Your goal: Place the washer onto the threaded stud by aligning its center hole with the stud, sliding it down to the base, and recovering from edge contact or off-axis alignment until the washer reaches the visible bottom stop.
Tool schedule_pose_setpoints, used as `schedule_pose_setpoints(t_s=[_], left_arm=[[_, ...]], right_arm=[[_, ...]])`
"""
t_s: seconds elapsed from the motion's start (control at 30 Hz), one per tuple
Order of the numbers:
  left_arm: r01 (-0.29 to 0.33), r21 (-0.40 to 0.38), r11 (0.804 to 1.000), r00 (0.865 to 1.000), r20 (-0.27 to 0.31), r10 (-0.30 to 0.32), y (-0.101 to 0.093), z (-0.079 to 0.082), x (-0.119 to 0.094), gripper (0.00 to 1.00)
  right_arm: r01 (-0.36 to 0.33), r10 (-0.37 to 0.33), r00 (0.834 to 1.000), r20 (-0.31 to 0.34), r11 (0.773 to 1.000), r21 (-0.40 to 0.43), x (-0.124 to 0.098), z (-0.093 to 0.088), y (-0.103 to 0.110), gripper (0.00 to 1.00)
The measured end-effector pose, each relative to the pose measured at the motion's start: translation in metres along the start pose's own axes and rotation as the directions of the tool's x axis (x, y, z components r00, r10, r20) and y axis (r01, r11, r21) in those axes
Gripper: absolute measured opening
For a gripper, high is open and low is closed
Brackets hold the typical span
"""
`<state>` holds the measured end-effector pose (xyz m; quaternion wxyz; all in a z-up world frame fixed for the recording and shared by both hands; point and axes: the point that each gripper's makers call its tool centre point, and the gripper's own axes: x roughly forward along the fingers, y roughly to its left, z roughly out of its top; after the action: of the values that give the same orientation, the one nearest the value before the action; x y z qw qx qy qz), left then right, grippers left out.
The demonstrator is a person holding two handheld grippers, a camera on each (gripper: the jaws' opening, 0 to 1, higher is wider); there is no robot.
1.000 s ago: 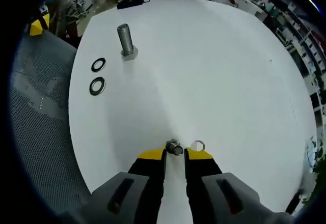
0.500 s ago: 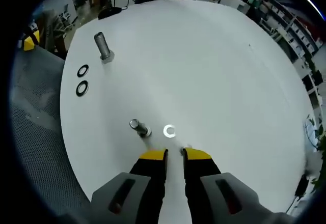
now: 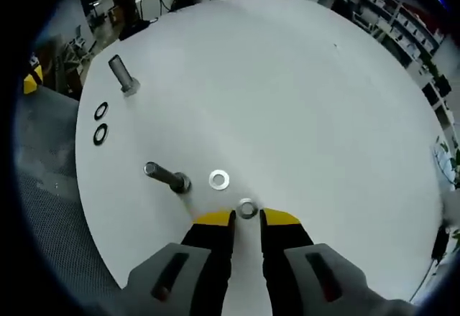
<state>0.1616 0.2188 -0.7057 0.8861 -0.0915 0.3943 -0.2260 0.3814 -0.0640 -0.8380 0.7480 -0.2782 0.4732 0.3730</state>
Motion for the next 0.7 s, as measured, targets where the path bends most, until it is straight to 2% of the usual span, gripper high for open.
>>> schedule_pose_setpoints(t_s=[0.27, 0.4, 0.43, 0.47, 0.5, 0.57, 0.63, 0.7], left_arm=[[-0.004, -0.001, 1.000, 1.000, -0.005, 0.004, 0.0005, -0.0008, 0.0004, 0.05], [-0.005, 0.001, 1.000, 1.000, -0.008, 0.005, 0.0010, -0.0012, 0.0004, 0.05], [-0.005, 0.001, 1.000, 1.000, -0.007, 0.005, 0.0010, -0.0012, 0.0004, 0.05], [-0.004, 0.000, 1.000, 1.000, -0.007, 0.004, 0.0007, -0.0011, 0.0004, 0.05], [-0.004, 0.001, 1.000, 1.000, -0.008, 0.004, 0.0007, -0.0013, 0.0004, 0.05], [-0.003, 0.004, 1.000, 1.000, -0.013, 0.003, 0.0004, -0.0020, 0.0005, 0.05], [-0.002, 0.005, 1.000, 1.000, -0.013, 0.002, 0.0001, -0.0020, 0.0005, 0.05], [-0.001, 0.006, 1.000, 1.000, -0.013, 0.001, -0.0001, -0.0020, 0.0005, 0.05]], right_arm=[[-0.011, 0.011, 1.000, 0.007, 1.000, 0.019, 0.0014, 0.0013, 0.0022, 0.16], [0.003, -0.003, 1.000, 0.001, 1.000, -0.010, 0.0001, 0.0008, 0.0043, 0.15], [0.005, -0.005, 1.000, 0.001, 1.000, -0.014, -0.0006, 0.0003, 0.0046, 0.12], [-0.014, 0.014, 1.000, -0.010, 0.999, -0.046, -0.0022, -0.0021, 0.0063, 0.04], [0.007, -0.007, 1.000, 0.006, 1.000, -0.013, -0.0012, -0.0018, 0.0031, 0.03], [-0.007, 0.007, 1.000, 0.010, 1.000, -0.014, -0.0021, -0.0021, 0.0047, 0.03], [-0.033, 0.033, 0.999, -0.015, 0.999, -0.007, -0.0017, -0.0069, 0.0095, 0.04], [-0.013, 0.013, 1.000, -0.004, 1.000, -0.016, -0.0030, -0.0048, 0.0068, 0.07]])
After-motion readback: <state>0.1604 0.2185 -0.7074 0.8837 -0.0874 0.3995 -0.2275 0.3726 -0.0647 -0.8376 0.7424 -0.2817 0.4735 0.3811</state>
